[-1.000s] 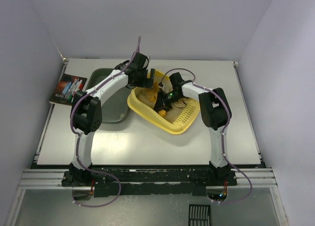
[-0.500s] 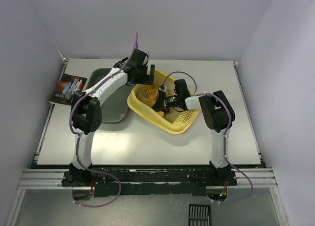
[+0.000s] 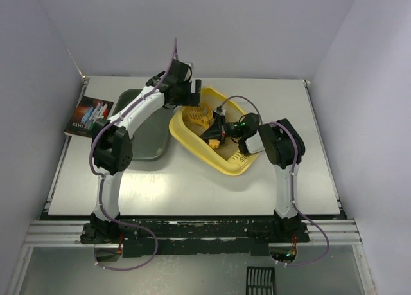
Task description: Clean the litter box
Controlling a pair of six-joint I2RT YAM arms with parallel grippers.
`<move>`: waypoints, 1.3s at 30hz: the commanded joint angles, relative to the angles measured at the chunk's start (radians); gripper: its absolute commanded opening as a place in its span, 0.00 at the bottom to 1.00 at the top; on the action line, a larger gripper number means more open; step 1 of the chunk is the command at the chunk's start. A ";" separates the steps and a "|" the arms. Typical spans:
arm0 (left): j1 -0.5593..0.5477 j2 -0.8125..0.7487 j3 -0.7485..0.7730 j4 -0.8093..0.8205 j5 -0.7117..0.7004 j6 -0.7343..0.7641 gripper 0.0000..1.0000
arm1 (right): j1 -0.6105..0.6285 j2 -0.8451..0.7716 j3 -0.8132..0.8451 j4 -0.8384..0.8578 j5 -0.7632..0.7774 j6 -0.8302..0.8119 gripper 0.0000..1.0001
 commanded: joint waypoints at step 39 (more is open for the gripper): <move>0.078 -0.142 0.031 -0.036 -0.024 0.145 0.99 | -0.038 -0.584 -0.031 -1.600 0.323 -1.297 0.00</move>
